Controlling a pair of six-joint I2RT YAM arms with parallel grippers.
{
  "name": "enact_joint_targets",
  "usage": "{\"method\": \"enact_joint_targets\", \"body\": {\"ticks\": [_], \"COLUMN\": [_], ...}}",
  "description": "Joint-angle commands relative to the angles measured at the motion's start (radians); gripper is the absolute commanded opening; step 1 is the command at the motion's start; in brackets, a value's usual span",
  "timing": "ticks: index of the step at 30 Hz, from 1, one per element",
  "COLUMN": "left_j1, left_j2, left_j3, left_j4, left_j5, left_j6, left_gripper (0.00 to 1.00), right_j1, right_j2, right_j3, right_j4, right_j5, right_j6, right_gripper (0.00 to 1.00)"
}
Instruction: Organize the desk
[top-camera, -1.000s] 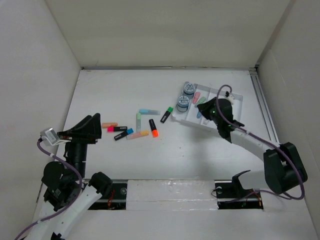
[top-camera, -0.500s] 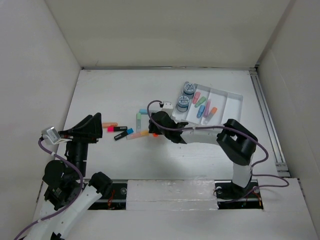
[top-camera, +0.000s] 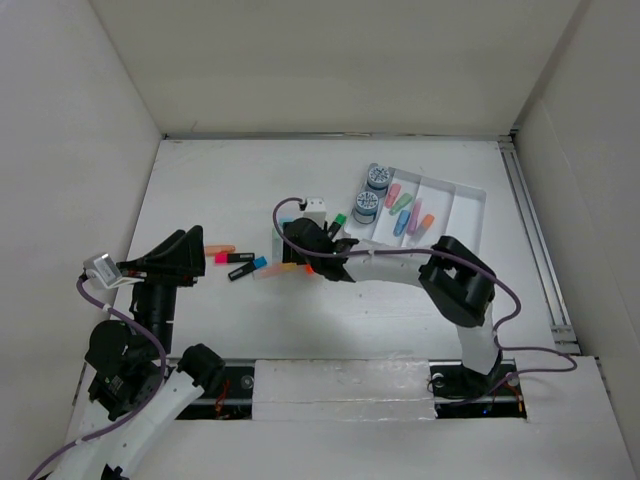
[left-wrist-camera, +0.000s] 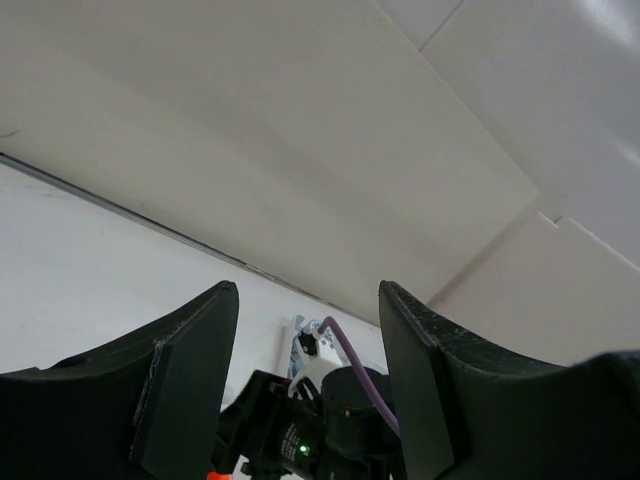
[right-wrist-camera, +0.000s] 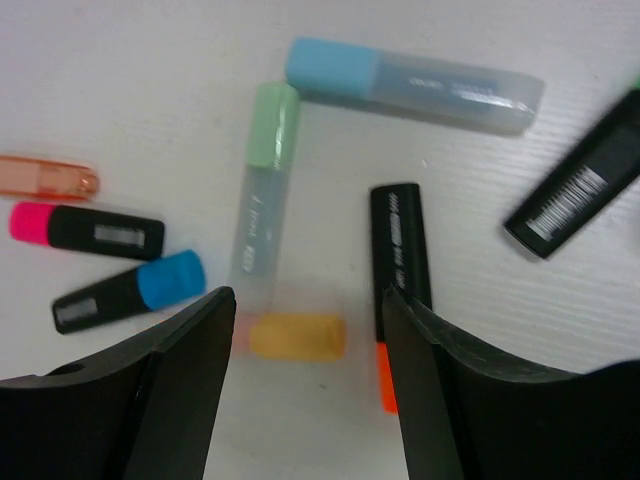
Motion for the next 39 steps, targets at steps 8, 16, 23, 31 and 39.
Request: {"method": "enact_joint_targets", "body": {"ticks": [8,16,23,31,39], "left_j1": [0.005,0.005,0.005,0.005,0.005], "left_j2": [-0.001,-0.009,-0.013,-0.010,-0.023], "left_j3": [-0.001,-0.003,-0.003,-0.003,-0.006], "left_j4": [0.053,0.051,0.053,0.051,0.053], "left_j5": [0.015,0.012,0.011,0.006,0.004], "left_j6": [0.009,0.011,0.012,0.014,0.014], "left_gripper": [0.54,0.54,0.54,0.54,0.54], "right_j1": [-0.007,-0.007,0.011,-0.039,-0.194], "right_j2": [0.256,0.342,0.315,-0.001,-0.478], "right_j3": [0.350,0.449,0.394,0.115,-0.273], "right_j4": [-0.147,-0.195,-0.221,0.137,0.363], "right_j5": [0.091,0.060,0.131,-0.113,-0.077], "right_j6": [-0.050,-0.084,-0.035,0.057,0.197], "right_gripper": [0.65,0.61,0.23,0.15,0.15]}}
